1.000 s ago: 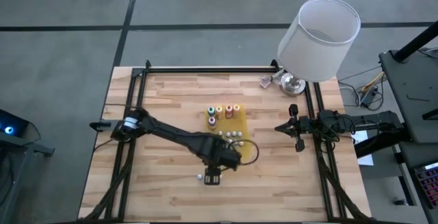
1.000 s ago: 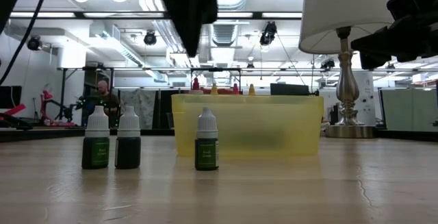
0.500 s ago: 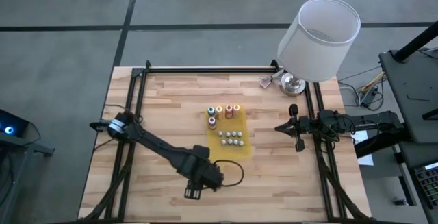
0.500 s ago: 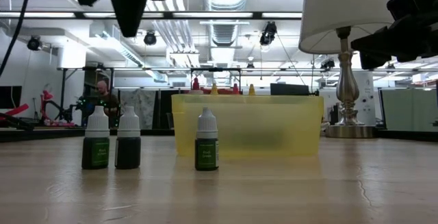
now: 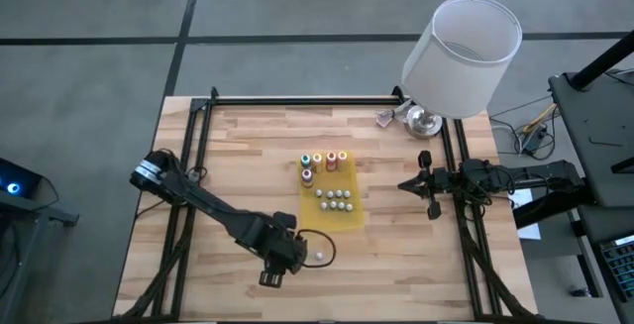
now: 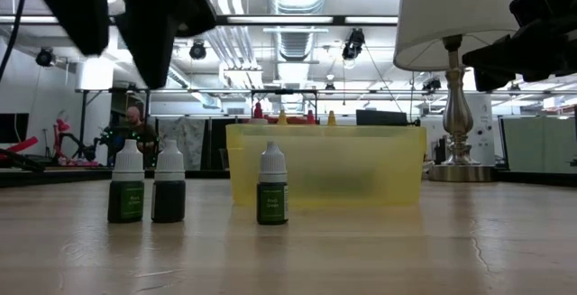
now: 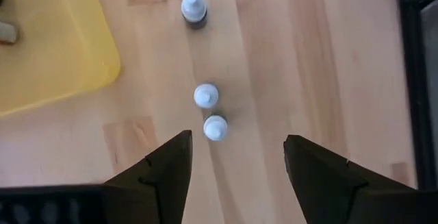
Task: Pick & Place food coloring
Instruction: Put the small green food coloring bottle into the bin
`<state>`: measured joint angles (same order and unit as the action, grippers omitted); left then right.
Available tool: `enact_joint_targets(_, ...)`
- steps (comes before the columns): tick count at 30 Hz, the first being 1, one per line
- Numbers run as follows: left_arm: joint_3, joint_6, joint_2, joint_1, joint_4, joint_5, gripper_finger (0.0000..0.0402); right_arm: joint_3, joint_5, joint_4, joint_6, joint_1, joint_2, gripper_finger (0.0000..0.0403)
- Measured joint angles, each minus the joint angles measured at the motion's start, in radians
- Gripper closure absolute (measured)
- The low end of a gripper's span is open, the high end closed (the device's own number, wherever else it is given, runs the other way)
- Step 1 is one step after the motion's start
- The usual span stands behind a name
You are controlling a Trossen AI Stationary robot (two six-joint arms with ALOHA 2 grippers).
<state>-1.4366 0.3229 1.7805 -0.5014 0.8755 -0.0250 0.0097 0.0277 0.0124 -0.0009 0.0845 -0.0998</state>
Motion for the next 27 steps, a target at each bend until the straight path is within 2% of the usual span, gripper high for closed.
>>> enact_joint_targets(11, 0.081, -0.007, 0.012, 0.021, -0.067, -0.003, 0.0199, 0.0, 0.0, 0.0, 0.0, 0.0, 0.0, 0.0394)
enact_joint_targets(16, 0.122, 0.059, 0.012, 0.024, -0.111, -0.003, 0.0199, 0.0, 0.0, 0.0, 0.0, 0.0, 0.0, 0.0394)
enact_joint_targets(27, 0.12, 0.118, 0.066, 0.029, -0.154, 0.01, 0.02, 0.0, 0.0, 0.0, 0.0, 0.0, 0.0, 0.0394)
